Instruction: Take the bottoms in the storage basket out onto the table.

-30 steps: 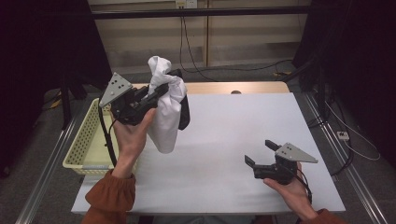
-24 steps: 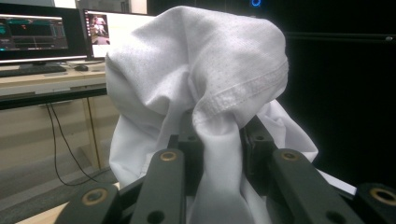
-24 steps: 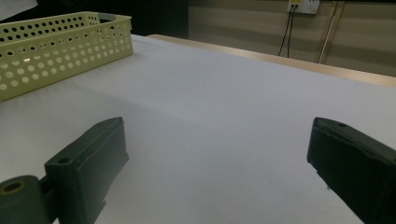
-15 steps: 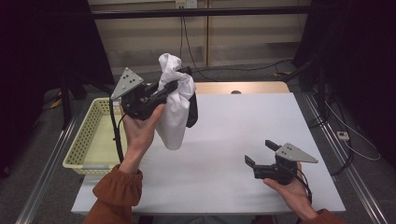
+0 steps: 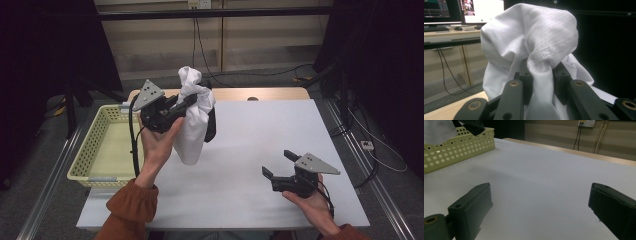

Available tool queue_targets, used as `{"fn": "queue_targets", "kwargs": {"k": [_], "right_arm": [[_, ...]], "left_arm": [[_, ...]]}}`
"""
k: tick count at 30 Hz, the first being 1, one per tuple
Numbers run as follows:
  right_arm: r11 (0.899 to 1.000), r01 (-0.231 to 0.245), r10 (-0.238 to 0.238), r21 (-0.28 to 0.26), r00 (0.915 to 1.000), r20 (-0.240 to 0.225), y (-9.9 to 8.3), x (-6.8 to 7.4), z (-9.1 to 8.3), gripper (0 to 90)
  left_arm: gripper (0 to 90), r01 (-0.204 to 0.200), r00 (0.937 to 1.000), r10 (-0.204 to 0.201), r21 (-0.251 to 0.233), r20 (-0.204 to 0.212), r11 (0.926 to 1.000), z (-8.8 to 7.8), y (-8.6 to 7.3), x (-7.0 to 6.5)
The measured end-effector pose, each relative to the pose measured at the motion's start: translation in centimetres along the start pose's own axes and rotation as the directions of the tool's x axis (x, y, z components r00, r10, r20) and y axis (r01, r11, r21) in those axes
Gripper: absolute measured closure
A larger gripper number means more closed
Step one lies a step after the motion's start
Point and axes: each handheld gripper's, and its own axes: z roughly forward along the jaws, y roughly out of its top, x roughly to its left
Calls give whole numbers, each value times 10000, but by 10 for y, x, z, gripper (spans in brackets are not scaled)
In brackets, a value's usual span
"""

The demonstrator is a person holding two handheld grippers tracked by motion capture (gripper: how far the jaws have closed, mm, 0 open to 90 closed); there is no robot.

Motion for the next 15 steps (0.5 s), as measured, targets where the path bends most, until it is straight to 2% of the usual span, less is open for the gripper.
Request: {"fn": "queue_targets", "kwargs": {"k": [2, 15], "right_arm": [[10000, 16, -16, -8, 10000, -11, 0, 0, 0, 49], [10000, -7, 8, 48, 10000, -64, 0, 0, 0, 49]], "left_arm": [[743, -89, 10000, 89, 90, -16, 9999, 2, -2, 0], [743, 108, 9999, -104, 393, -93, 9992, 16, -14, 2]]}}
